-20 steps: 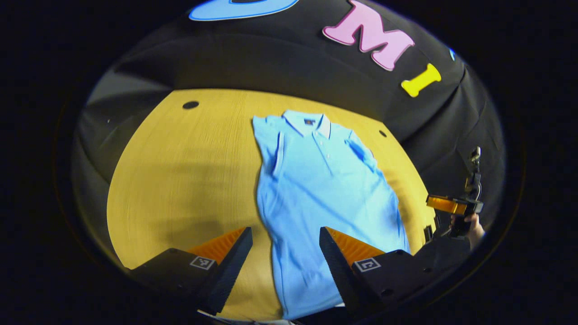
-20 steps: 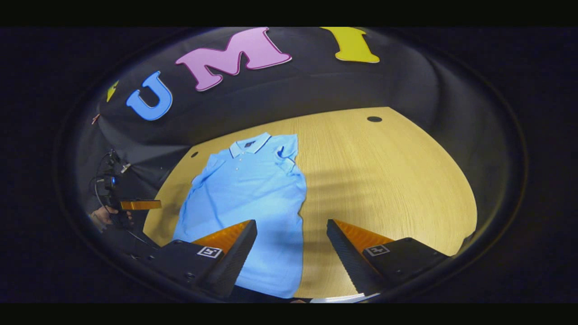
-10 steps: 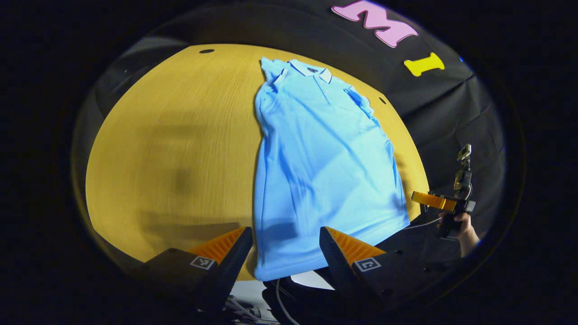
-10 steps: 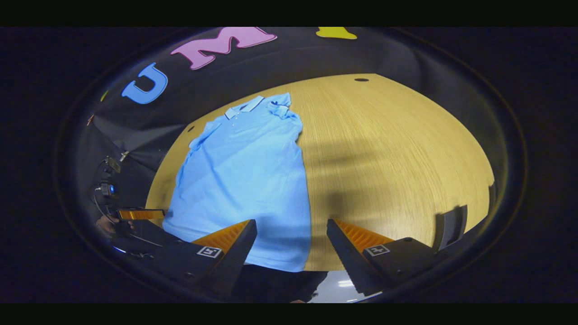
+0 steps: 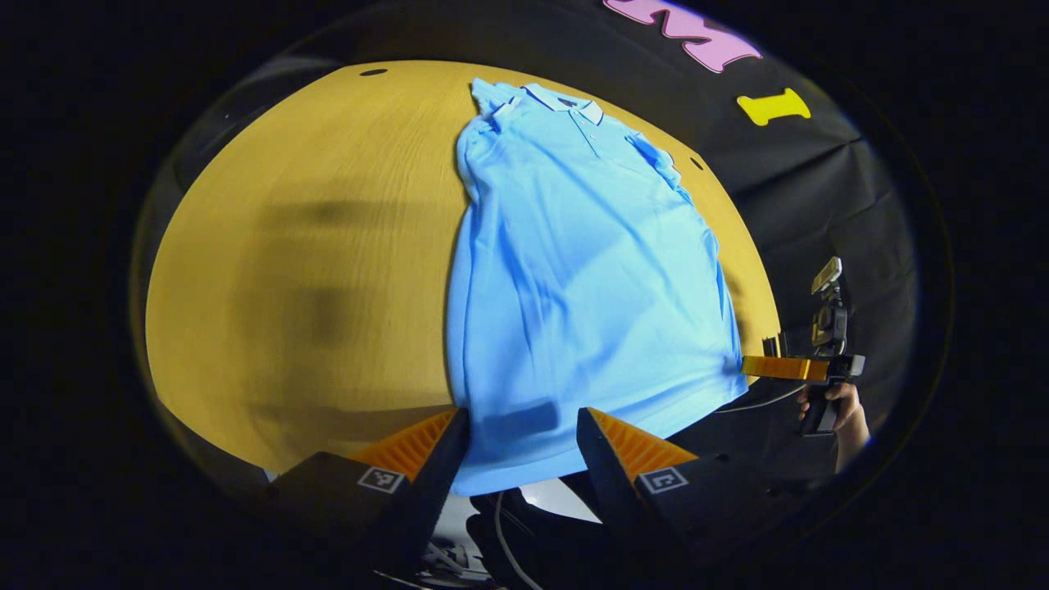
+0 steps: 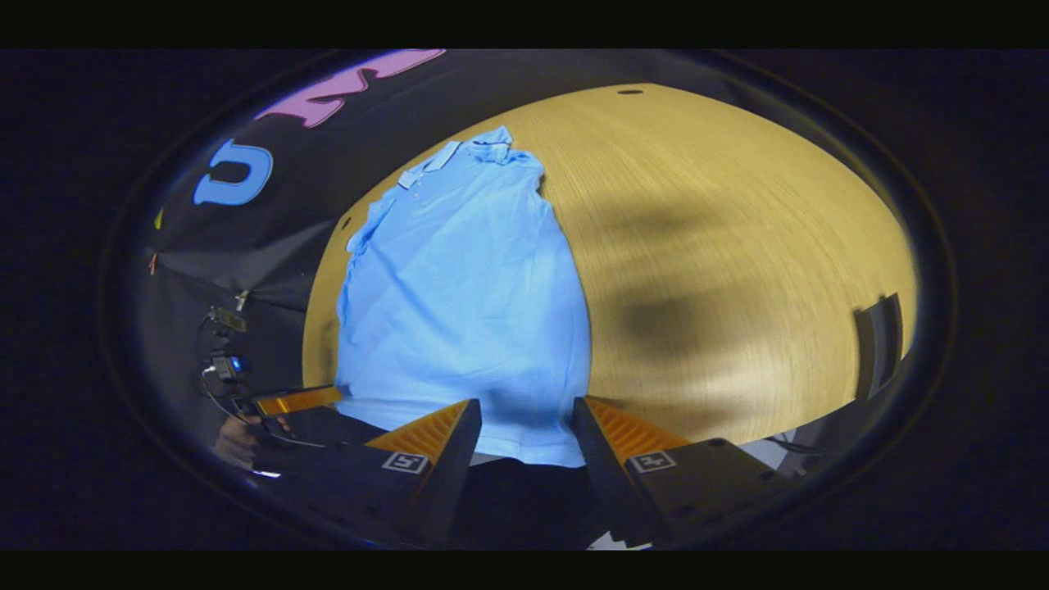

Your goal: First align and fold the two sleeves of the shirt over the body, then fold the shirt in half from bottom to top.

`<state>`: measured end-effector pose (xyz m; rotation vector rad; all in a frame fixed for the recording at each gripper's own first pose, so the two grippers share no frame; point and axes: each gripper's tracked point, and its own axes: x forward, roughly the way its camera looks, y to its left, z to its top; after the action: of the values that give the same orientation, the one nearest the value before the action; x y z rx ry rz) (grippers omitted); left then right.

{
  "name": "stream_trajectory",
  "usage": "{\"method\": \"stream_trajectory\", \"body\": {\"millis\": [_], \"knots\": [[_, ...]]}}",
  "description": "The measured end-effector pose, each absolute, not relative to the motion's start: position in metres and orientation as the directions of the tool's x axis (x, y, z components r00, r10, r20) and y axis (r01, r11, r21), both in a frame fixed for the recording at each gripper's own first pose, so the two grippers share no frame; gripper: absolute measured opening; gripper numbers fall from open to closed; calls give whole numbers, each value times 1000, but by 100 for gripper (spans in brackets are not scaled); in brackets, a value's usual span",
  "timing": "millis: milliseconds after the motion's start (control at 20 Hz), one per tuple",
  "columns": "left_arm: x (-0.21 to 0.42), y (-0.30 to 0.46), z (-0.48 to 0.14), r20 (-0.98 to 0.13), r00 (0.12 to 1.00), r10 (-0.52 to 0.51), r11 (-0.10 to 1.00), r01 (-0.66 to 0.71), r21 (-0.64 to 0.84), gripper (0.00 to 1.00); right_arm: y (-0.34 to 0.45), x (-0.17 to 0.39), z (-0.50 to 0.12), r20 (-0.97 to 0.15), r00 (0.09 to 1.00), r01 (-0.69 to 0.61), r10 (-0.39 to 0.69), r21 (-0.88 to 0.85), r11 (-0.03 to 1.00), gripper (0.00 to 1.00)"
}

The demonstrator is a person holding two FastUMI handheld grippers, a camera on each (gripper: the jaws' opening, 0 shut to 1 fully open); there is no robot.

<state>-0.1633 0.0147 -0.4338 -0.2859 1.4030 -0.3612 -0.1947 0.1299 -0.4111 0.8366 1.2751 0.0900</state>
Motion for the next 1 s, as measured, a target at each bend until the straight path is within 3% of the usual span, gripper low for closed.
{"method": "stream_trajectory", "body": {"millis": [50, 100, 150, 200, 300, 350, 400, 550, 600, 650, 750, 800, 850, 950, 1000], "knots": [[-166, 9, -435, -899, 114, -422, 907, 58, -418, 80, 134, -192, -416, -804, 311, 415, 507, 595, 688, 60], [-170, 5, -438, -900, 102, -425, 905, 47, -422, 74, 144, -187, -415, -779, 316, 423, 541, 626, 655, 42], [-170, 3, -440, -902, 98, -420, 907, 56, -417, 60, 152, -186, -419, -767, 308, 405, 562, 641, 653, 29], [-171, 5, -442, -910, 101, -402, 915, 77, -395, 53, 152, -186, -419, -754, 319, 398, 575, 657, 641, 26], [-169, 1, -442, -903, 114, -415, 908, 109, -403, 24, 157, -182, -421, -739, 321, 433, 592, 671, 602, 2], [-168, 0, -443, -901, 119, -417, 908, 109, -405, 12, 157, -183, -421, -727, 319, 437, 608, 682, 586, 5], [-167, 0, -442, -900, 118, -420, 906, 108, -408, 7, 157, -184, -419, -718, 325, 438, 616, 691, 574, 7], [-160, 1, -437, -897, 143, -417, 907, 125, -402, 7, 161, -182, -415, -683, 341, 399, 645, 727, 559, 5], [-158, -2, -428, -885, 152, -440, 897, 134, -422, 6, 164, -177, -410, -663, 359, 391, 657, 746, 539, 8], [-153, -5, -421, -872, 162, -461, 885, 147, -441, 6, 168, -170, -401, -630, 382, 383, 676, 774, 505, 2], [-141, -7, -405, -853, 194, -484, 872, 191, -451, 6, 173, -152, -387, -575, 433, 361, 694, 816, 451, 2], [-134, -8, -396, -845, 212, -492, 867, 209, -452, 6, 175, -144, -378, -545, 454, 347, 705, 837, 423, 7], [-125, -11, -386, -833, 229, -503, 860, 225, -458, 6, 176, -135, -368, -514, 475, 325, 714, 857, 400, 2], [-103, -18, -364, -802, 277, -529, 846, 252, -471, 6, 178, -118, -347, -457, 509, 249, 729, 889, 383, 2], [-92, -22, -355, -787, 298, -540, 839, 260, -477, 6, 177, -107, -335, -425, 529, 205, 734, 904, 375, 7]]}}
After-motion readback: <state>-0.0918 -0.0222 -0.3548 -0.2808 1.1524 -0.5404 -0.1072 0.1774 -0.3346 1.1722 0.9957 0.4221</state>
